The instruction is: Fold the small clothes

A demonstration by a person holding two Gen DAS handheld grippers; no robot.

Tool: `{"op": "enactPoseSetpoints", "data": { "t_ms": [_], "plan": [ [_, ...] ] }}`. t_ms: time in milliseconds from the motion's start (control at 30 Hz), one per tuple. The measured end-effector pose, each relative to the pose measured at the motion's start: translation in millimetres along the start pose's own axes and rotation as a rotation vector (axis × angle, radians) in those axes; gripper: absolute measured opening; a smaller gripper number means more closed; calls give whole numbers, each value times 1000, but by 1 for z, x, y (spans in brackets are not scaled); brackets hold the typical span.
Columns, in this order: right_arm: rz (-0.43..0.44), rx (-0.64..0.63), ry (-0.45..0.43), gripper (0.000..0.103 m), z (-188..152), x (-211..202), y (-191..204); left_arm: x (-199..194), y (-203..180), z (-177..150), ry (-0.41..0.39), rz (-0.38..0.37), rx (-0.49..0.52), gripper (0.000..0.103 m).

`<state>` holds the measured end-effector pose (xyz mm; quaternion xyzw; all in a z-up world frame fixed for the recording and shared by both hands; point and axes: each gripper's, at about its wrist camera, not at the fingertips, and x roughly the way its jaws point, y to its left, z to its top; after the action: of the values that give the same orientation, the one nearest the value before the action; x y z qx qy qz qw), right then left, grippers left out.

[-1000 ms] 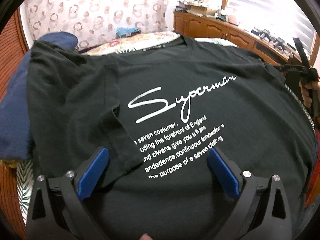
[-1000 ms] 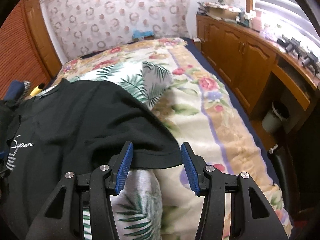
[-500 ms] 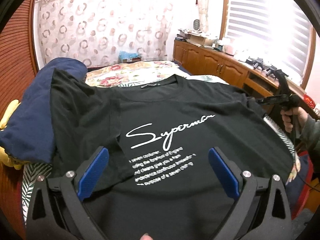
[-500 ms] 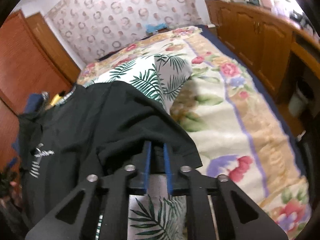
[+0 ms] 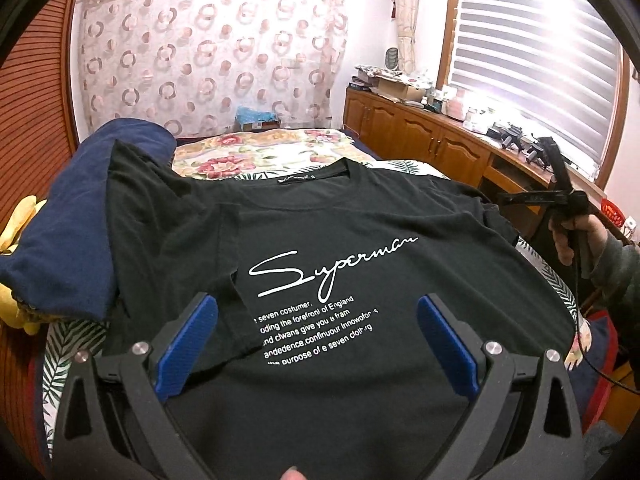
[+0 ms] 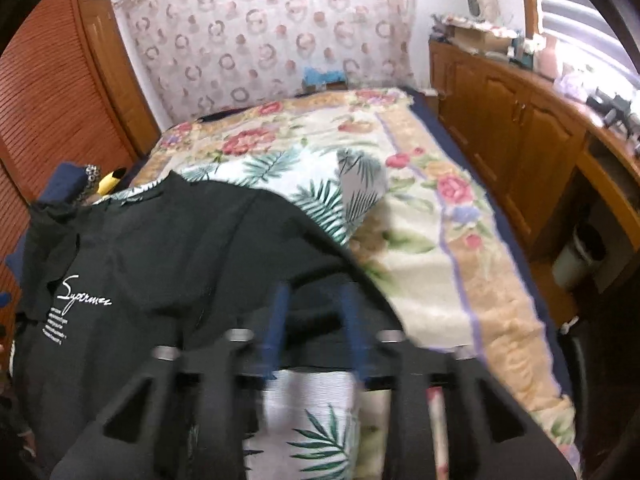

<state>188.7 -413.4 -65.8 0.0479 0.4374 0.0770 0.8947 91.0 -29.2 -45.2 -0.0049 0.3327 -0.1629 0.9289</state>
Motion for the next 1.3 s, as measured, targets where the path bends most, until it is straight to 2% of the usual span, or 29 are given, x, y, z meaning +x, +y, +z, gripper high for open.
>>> {"op": "enactPoseSetpoints", "data": {
  "t_ms": [133,167,200,233,300,467,600,767,800,833,867,900,933,1000,1133,1300],
  "plan": [
    [-56,14,57,41,-6,18,0,1,-1,-1,8,-1,2,100],
    [-55,18,67,38,-7,21,-1,1,-2,-1,8,-2,2,101],
    [-38,11,66,32,-9,22,1,0,-1,-1,8,-2,1,101],
    [-57,-12,57,27,-10,20,2,0,-2,-1,7,-2,1,101],
    [-92,-63,44,2,-9,15,7,0,-2,-1,8,-1,1,100],
    [-139,-123,-33,2,2,-8,17,-2,0,-3,4,5,-8,100],
    [-108,-197,-101,2,20,-27,52,-3,0,-4,5,11,-12,101],
    [44,-293,-122,3,33,-36,125,-4,4,-5,4,14,-25,100],
    [105,-305,-120,3,32,-37,144,-4,5,-6,5,16,-27,100],
    [145,-311,-125,7,32,-38,153,-4,5,-6,6,17,-28,100],
    [177,-316,-130,20,31,-38,160,-4,5,-5,6,18,-28,100],
    [195,-321,-136,27,30,-39,168,-4,5,-5,5,18,-28,100],
    [195,-323,-141,35,28,-40,172,-4,5,-5,3,17,-26,101],
    [183,-325,-137,35,25,-36,172,-5,5,-6,-2,16,-27,101],
    [97,-314,-95,35,21,-15,155,-6,6,-7,-9,10,-35,100],
    [80,-314,2,35,5,18,142,-6,4,-9,-5,9,-33,100]
  ]
}}
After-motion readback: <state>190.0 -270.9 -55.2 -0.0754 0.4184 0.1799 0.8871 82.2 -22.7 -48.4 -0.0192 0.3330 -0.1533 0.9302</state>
